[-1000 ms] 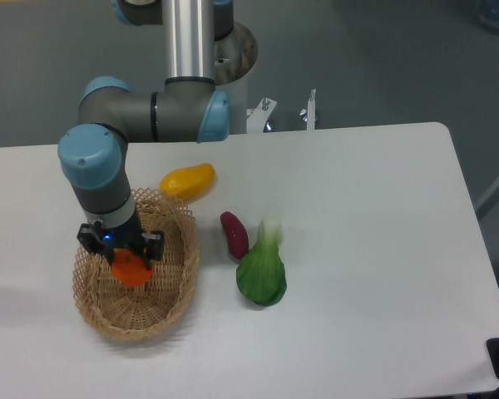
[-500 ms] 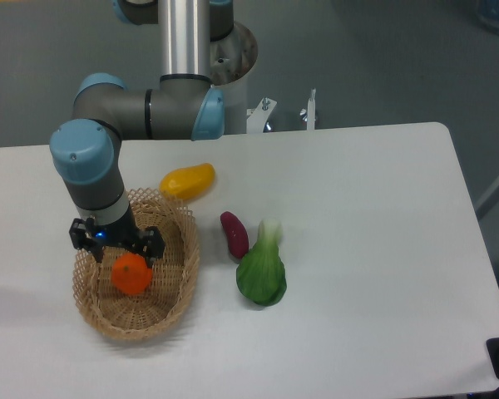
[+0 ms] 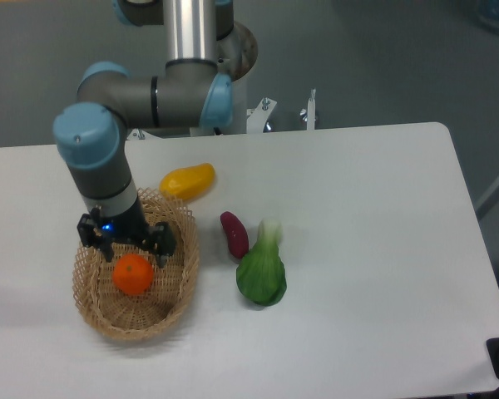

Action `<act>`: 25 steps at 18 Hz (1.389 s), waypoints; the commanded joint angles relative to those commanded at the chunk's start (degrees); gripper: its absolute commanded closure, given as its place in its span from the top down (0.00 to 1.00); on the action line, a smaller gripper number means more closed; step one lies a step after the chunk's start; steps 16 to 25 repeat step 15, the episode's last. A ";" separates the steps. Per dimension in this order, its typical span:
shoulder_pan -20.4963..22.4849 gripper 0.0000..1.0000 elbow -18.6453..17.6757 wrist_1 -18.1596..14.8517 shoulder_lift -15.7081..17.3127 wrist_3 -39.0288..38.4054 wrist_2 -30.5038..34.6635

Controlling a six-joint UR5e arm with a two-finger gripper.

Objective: Place the orange in the basket
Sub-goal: 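Raise the open gripper away from the orange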

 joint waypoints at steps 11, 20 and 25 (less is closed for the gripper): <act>2.46 1.00 -0.09 -0.70 0.09 5.32 -0.17; 2.64 1.00 -0.70 -0.62 0.09 5.23 -0.17; 2.64 1.00 -0.70 -0.62 0.09 5.23 -0.17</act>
